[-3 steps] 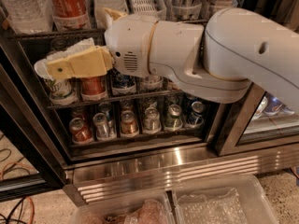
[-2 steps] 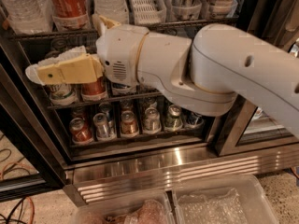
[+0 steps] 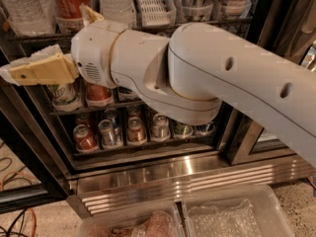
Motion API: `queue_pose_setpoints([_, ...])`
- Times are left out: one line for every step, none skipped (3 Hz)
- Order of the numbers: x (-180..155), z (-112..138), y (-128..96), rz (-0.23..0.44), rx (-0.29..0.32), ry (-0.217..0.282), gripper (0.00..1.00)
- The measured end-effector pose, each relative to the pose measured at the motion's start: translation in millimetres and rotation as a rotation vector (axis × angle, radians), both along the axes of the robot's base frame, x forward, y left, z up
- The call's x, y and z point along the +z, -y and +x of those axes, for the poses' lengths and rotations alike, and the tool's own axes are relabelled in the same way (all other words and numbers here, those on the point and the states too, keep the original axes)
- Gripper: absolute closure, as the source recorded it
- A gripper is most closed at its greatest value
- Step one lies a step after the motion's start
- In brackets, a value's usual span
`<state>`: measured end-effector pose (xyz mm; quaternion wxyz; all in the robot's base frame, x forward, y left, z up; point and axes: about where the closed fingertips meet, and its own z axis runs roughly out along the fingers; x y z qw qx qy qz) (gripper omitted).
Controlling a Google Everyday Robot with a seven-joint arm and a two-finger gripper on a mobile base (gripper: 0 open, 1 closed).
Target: Pick water bottle from top shelf of fridge
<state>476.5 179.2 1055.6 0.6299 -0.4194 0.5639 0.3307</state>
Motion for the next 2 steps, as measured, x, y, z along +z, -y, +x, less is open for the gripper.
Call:
queue_pose_setpoints([0,0,0,0.000,0.000,0.000,0.00])
queue_pose_setpoints([0,3,-12,0.022,0.008,0.009,0.00])
